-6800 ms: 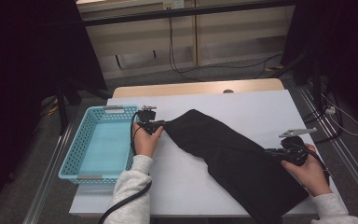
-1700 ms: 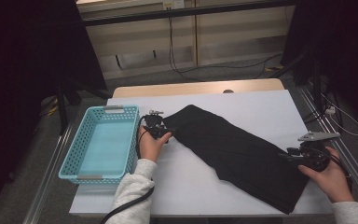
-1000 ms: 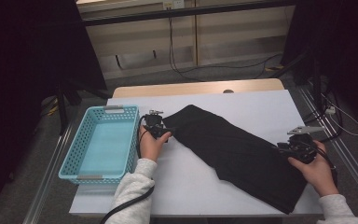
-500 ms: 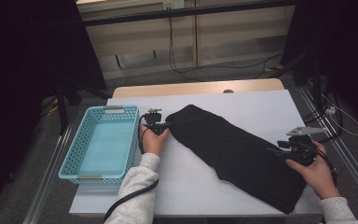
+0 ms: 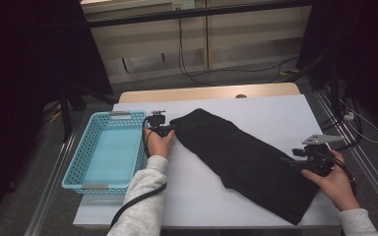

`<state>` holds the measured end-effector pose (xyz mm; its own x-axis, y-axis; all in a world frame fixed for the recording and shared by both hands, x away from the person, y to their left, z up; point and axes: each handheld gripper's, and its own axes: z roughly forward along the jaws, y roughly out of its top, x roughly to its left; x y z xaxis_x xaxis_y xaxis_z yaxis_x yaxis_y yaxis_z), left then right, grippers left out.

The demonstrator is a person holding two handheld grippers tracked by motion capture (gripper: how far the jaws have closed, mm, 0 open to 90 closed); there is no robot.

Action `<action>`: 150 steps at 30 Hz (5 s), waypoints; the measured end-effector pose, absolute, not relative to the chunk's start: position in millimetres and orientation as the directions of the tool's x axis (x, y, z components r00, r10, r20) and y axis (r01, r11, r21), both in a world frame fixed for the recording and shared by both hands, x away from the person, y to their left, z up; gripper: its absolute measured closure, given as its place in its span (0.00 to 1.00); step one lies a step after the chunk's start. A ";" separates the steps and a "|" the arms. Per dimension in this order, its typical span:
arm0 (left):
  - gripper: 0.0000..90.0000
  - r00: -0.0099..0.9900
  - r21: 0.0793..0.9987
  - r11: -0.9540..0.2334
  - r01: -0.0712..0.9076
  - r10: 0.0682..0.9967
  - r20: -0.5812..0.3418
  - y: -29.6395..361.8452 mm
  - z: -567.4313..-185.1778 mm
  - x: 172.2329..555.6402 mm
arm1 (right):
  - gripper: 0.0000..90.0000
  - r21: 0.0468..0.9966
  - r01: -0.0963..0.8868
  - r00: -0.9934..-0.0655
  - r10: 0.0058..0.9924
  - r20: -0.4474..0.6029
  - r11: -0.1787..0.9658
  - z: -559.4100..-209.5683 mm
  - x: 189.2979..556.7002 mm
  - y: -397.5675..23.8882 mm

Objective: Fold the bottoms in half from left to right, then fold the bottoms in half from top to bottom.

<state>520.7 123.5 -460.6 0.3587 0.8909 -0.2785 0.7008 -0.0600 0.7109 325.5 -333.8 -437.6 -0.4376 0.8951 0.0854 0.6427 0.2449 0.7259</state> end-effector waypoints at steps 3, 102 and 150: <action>0.57 0.347 0.710 -0.048 0.703 0.894 -0.283 122.5 -460.8 522.9 | 0.42 0.726 0.642 -0.441 0.893 0.088 0.246 -437.2 325.1 -333.1; 0.96 0.755 0.803 -0.282 0.524 0.591 -0.285 60.2 -428.5 455.1 | 0.17 0.744 0.614 -0.486 0.869 0.093 0.263 -433.8 332.3 -322.5; 0.96 0.801 0.799 -0.317 0.510 0.513 -0.308 36.3 -423.2 439.0 | 0.17 0.744 0.611 -0.491 0.867 0.089 0.270 -433.3 330.5 -321.8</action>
<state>439.0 36.3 -423.2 0.8013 0.5131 -0.3076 0.5101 -0.3174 0.7994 330.5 -321.8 -433.3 -0.4911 0.8666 0.0887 0.6112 0.2701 0.7440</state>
